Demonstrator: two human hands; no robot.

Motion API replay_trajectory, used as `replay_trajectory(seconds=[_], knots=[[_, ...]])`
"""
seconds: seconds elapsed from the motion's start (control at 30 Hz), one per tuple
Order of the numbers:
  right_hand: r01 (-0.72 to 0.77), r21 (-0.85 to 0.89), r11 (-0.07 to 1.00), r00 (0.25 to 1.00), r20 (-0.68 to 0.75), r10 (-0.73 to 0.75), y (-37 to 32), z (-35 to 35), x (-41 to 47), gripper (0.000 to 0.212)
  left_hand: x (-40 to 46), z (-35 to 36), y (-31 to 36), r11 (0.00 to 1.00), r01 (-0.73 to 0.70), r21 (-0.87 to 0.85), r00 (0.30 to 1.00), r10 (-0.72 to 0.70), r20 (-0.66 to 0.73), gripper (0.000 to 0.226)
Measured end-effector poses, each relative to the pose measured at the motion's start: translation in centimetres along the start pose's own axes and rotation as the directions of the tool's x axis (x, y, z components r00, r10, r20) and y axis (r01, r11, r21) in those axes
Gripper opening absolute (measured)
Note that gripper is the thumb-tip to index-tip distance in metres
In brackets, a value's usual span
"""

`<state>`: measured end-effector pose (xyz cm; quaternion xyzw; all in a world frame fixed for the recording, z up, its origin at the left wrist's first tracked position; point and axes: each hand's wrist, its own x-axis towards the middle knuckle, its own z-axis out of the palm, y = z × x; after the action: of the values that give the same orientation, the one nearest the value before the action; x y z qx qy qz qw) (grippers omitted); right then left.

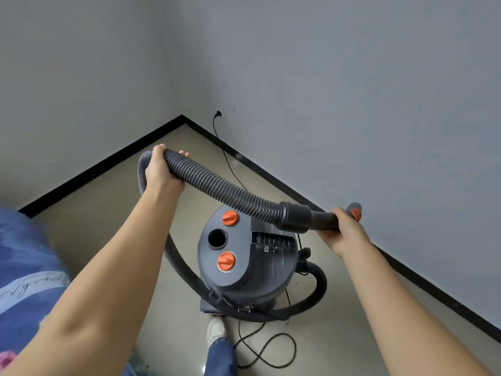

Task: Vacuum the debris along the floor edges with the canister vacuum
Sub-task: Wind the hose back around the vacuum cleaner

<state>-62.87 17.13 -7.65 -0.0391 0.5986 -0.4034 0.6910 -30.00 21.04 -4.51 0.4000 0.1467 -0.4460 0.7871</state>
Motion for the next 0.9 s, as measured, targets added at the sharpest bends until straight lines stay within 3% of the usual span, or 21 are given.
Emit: replay_trajectory(seconds=[0.03,0.1,0.2,0.3,0.33,0.4,0.5,0.6,0.67,0.77,0.87,0.9], knots=[[0.040,-0.051,0.998,0.996,-0.073,-0.043,-0.1,0.5,1.1,0.039,1.3,1.1,-0.6,0.998,0.033,0.055,0.999,-0.034,0.015,0.025],[0.126,-0.350,0.928,0.958,-0.199,-0.206,-0.2,1.2,3.4,0.059,3.6,3.2,-1.9,0.982,0.100,0.159,0.993,-0.108,0.039,0.017],[0.065,-0.816,0.574,0.936,-0.150,-0.318,0.4,2.2,6.0,0.051,6.3,6.8,-4.5,0.945,0.213,0.247,0.973,-0.229,0.039,0.016],[-0.128,-0.979,0.160,0.946,-0.169,-0.277,0.6,1.8,7.8,0.039,8.7,9.5,-7.9,0.888,0.334,0.315,0.931,-0.362,0.035,0.017],[-0.128,-0.986,0.108,0.966,-0.149,-0.214,0.6,1.0,8.2,0.031,9.4,10.2,-9.2,0.868,0.356,0.347,0.921,-0.388,0.025,0.018],[-0.034,-0.988,0.154,0.995,-0.048,-0.088,0.9,-0.6,7.7,0.028,10.3,11.2,-12.2,0.834,0.389,0.390,0.905,-0.426,0.008,0.017],[0.084,-0.922,0.379,0.994,0.054,-0.090,0.8,-2.3,5.5,0.028,10.8,11.7,-17.3,0.789,0.440,0.429,0.870,-0.493,0.015,0.020],[0.267,-0.898,0.350,0.964,0.254,-0.083,0.9,-3.5,4.8,0.021,11.3,11.1,-22.4,0.731,0.444,0.518,0.863,-0.504,-0.029,0.040],[0.313,-0.893,0.323,0.950,0.292,-0.115,2.0,-4.6,5.6,0.019,11.8,10.2,-25.5,0.665,0.424,0.615,0.862,-0.505,-0.047,0.055],[0.307,-0.910,0.280,0.933,0.230,-0.275,5.6,-7.3,8.0,0.028,12.7,8.0,-30.2,0.523,0.356,0.774,0.843,-0.538,-0.024,0.083],[0.240,-0.928,0.285,0.953,0.169,-0.252,10.0,-10.5,11.0,0.035,11.0,6.2,-33.0,0.347,0.221,0.911,0.877,-0.479,-0.031,0.083],[0.220,-0.931,0.290,0.962,0.157,-0.225,11.3,-11.2,11.7,0.039,10.4,5.5,-33.7,0.244,0.157,0.957,0.892,-0.452,-0.031,0.088]])
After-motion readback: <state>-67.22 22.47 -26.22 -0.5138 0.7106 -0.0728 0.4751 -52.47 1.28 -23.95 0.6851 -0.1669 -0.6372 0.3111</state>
